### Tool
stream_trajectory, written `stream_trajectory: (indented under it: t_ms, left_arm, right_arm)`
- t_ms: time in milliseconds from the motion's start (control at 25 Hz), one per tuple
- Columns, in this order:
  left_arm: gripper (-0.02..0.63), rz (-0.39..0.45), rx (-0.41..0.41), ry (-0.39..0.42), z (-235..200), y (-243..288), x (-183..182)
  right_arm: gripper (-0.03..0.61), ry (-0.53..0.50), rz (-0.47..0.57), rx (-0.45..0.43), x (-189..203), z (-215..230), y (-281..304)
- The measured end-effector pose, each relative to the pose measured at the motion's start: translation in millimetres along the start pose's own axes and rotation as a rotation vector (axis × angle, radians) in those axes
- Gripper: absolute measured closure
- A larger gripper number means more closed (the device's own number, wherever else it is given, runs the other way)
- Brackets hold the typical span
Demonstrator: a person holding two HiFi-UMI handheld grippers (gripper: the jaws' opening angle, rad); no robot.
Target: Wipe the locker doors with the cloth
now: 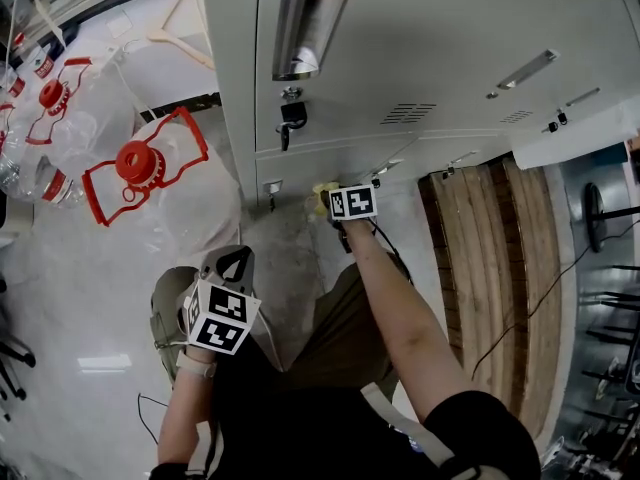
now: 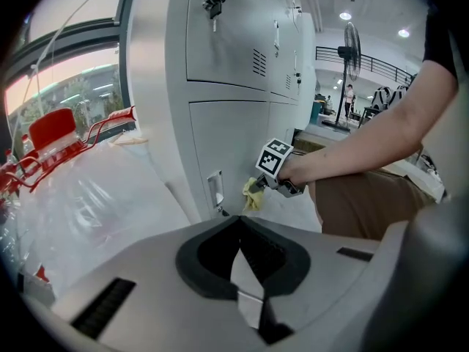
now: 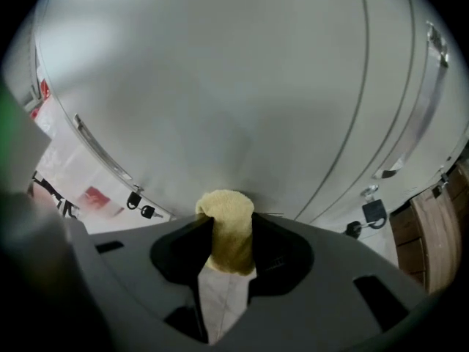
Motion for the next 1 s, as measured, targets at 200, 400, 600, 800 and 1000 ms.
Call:
stream_trajectory:
  t_ms: [200,400,600,800,1000]
  left_arm:
    - [0.606,-0.003,-0.004,0.0,0,-2,2]
    - [0.606,-0.014,-0.016,0.002,-3,-7,7]
    - [0.606,-0.024,-0.033,-0.009,-10,-11,13]
    - [0.606,-0.023,-0.025,-0.016,-8,-10,11]
    - [0.606,-0.029,-0.018,-0.011,-5,-8,11]
  right_arm:
    - [0.434,-0.007,-0.033,-0.122,7,-33,19]
    - [0.434,0.034,-0.072,-0.227,15,-59,36]
    - [0.434,0.145,-0.083,-0.293,24,-77,51]
    - [0.436,0.389,-0.03,-0.397,38,-93,66]
    - [0.436,0.465,-0.021,-0.492,45,-104,79]
Point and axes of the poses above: the fingertips, and each gripper's own axes: y forward along the fingers, z to its right, x out of its underside, the point moved 3 cm from there along -y, backward along the fingers, and after that the axes turned 10 degrees about y, right-handed, at the moved point
